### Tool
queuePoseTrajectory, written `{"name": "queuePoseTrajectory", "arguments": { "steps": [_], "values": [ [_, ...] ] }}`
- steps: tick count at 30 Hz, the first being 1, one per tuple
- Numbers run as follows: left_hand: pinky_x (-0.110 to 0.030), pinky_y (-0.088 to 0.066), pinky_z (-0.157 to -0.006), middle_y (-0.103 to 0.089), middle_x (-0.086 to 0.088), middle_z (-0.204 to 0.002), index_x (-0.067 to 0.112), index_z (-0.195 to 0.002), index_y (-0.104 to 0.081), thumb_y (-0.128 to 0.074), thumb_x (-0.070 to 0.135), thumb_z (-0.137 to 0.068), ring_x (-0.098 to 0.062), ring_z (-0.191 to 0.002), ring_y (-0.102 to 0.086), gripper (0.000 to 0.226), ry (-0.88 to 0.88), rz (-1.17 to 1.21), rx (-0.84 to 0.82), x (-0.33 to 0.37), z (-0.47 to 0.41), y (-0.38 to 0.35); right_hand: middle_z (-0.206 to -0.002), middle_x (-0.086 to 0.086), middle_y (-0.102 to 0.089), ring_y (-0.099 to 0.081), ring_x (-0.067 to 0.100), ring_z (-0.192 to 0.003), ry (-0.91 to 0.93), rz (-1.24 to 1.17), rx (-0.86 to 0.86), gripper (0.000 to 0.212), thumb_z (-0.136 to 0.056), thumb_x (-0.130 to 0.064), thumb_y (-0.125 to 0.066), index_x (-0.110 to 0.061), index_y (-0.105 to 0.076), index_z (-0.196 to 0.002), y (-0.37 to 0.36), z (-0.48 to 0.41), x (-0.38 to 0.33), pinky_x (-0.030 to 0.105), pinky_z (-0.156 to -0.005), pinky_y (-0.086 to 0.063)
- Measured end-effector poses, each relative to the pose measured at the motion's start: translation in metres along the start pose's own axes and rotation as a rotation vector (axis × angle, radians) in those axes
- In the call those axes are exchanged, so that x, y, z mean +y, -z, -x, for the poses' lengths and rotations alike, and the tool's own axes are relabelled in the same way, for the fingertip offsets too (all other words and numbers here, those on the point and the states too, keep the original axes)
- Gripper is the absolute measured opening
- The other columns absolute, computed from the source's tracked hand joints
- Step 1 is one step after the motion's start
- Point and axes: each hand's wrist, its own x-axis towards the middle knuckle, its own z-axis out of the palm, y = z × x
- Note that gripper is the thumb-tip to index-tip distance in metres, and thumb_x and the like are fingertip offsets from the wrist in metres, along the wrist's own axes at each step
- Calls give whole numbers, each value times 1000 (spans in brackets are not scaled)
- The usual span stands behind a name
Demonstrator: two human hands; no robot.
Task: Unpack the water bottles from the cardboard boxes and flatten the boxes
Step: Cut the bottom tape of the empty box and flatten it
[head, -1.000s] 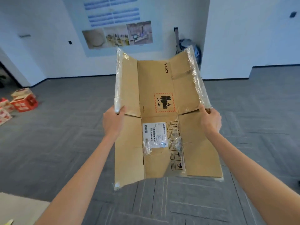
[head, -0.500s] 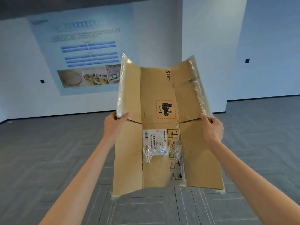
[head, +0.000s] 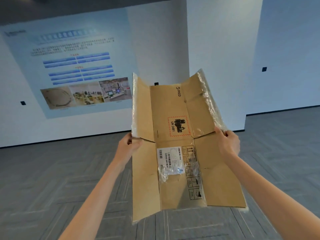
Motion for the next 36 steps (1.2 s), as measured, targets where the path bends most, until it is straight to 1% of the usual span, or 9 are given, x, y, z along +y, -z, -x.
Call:
{"name": "queuePoseTrajectory", "arguments": {
  "steps": [2, 6, 10, 15, 22, 26, 29, 31, 36],
  "values": [
    [-17, -48, -74, -67, 6, -110, 29, -114, -59, -67, 15, -91, -8, -98, -61, 27, 12, -28, -39, -13, -40, 0, -61, -2, -45, -40, 16, -55, -1, 22, -27, 46, -90, -49, -59, -17, -38, -64, -40, -31, 3, 32, -56, -31],
    [-27, -51, -84, -67, 3, -113, 32, -112, -57, -69, 15, -89, -15, -105, -63, 31, 77, -73, -41, -60, -137, 14, -64, 0, -51, -45, 18, -59, -12, 40, -72, 44, -91, -50, -57, -15, -45, -68, -137, -97, 18, 33, -59, -34],
    [-24, -52, -78, -66, 0, -113, 34, -114, -55, -68, 11, -89, -17, -106, -63, 37, 125, -68, -82, -109, -232, 28, -64, 0, -52, -48, 20, -62, -45, 61, -122, 43, -91, -48, -58, -16, -45, -65, -237, -155, 33, 33, -60, -35],
    [-27, -50, -77, -62, -9, -116, 31, -117, -49, -64, 5, -89, -20, -105, -61, 41, 222, -64, -125, -170, -375, 42, -75, 3, -60, -56, 25, -72, -62, 130, -153, 35, -93, -45, -55, -12, -59, -83, -375, -239, 41, 33, -65, -41],
    [-25, -47, -77, -63, -3, -118, 26, -130, -43, -62, 4, -89, -16, -108, -60, 50, 314, -83, -185, -237, -546, 33, -80, 4, -63, -60, 26, -76, -117, 223, -134, 37, -92, -48, -55, -13, -59, -83, -507, -357, 61, 34, -67, -43],
    [-37, -54, -87, -63, -6, -116, 23, -131, -47, -62, 7, -90, -21, -107, -62, 46, 369, -120, -186, -288, -643, 17, -84, 6, -65, -58, 23, -75, -114, 279, -174, 34, -94, -44, -54, -11, -61, -89, -586, -429, 83, 32, -69, -41],
    [-26, -51, -71, -65, -4, -111, 24, -129, -47, -58, 5, -94, -17, -99, -64, 42, 445, -98, -195, -319, -717, 5, -89, 6, -65, -60, 27, -83, -142, 328, -206, 35, -95, -45, -53, -11, -62, -93, -647, -482, 102, 34, -73, -43],
    [-23, -49, -68, -66, -4, -112, 22, -131, -47, -56, 3, -95, -16, -98, -64, 42, 488, -79, -185, -339, -761, -1, -91, 6, -65, -61, 29, -87, -167, 348, -222, 36, -95, -46, -53, -11, -62, -95, -685, -513, 114, 36, -76, -45],
    [-29, -47, -85, -63, -2, -123, 21, -137, -47, -55, 0, -95, -19, -111, -59, 48, 596, -58, -159, -396, -843, -11, -90, 2, -62, -58, 23, -84, -193, 394, -275, 25, -95, -41, -55, -18, -61, -98, -760, -568, 128, 33, -76, -44]
  ]
}}
